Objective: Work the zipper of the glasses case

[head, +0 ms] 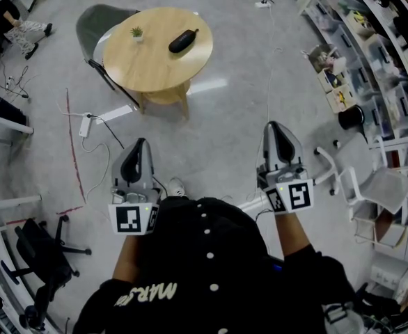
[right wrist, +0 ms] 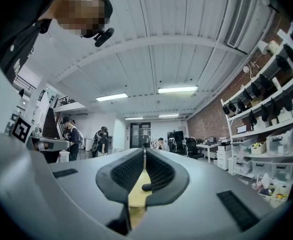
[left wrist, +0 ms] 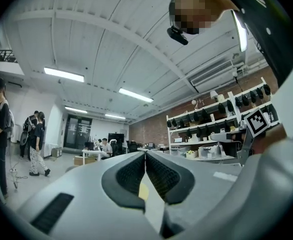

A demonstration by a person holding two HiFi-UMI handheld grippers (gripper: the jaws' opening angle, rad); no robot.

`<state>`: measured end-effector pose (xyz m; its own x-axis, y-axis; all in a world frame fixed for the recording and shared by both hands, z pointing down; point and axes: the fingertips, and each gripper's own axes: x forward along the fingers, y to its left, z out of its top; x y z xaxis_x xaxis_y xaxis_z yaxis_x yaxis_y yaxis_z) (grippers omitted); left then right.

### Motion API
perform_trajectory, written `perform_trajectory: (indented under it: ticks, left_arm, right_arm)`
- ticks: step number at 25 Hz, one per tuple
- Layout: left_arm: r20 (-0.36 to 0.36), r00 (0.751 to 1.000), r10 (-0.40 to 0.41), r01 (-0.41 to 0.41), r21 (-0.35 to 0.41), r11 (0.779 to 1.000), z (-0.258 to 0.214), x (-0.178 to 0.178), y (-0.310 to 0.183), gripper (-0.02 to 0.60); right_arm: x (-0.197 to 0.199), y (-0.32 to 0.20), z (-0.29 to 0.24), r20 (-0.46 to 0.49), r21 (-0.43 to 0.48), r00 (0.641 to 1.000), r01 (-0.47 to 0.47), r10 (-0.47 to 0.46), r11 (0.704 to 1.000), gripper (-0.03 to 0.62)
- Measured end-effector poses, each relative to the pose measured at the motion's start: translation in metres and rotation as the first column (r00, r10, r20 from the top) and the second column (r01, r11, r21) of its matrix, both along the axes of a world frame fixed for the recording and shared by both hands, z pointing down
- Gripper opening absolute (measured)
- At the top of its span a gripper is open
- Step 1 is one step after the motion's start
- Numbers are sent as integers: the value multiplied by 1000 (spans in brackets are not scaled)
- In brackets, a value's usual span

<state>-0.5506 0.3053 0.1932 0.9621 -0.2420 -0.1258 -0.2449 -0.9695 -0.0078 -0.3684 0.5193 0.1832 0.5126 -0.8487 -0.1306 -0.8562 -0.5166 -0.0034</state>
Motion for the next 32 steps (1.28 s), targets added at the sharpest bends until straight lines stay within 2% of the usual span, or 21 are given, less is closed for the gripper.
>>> perform_trajectory:
  ticks: [1,2,3,4,7,12,15,18,23,28,32]
  left_arm:
    - [-13,1000,1,-1,15,1000,-3,1,0,6]
    - [-25,1000,6,-6,19,1000,-6,3,0,45]
    - [-33,999,11,-10,10,1000,-8,5,-2,132]
    - [-38,999,13,-14,-9,1000,-8,7,-5,169]
    - [-40,999,26,-28,-46,999,-6,10,-19,171]
    - [-35,998,55,-55,-7,998,-8,14,-47,176]
    - [26,997,79,-79,2,997,3,13,-67,176]
    - [-5,994,109,-109,-7,994,0,13,-84,176]
    - [33,995,96,-95,-37,995,13,15,-111,178]
    - [55,992,111,-108,-46,993,26,34,-118,179]
    - [31,992,121,-119,-60,991,23,55,-114,179]
  right_arm:
    - [1,-2,0,7,7,1000,8,-8,1000,29]
    - [2,-5,0,14,11,1000,17,-18,1000,79]
    - [3,-7,1,19,11,999,26,-27,1000,150]
    - [4,-11,2,22,10,999,35,-35,999,173]
    - [5,-22,2,25,14,999,37,-37,999,177]
    - [12,-49,0,17,9,1000,-1,1,1000,189]
    - [12,-67,2,16,5,1000,-23,23,1000,186]
    - [9,-84,7,21,4,999,-37,37,999,186]
    - [4,-106,18,29,-19,999,-36,36,999,178]
    - [18,-112,23,25,-28,999,-45,46,999,164]
    - [41,-114,28,35,-33,999,-36,37,999,164]
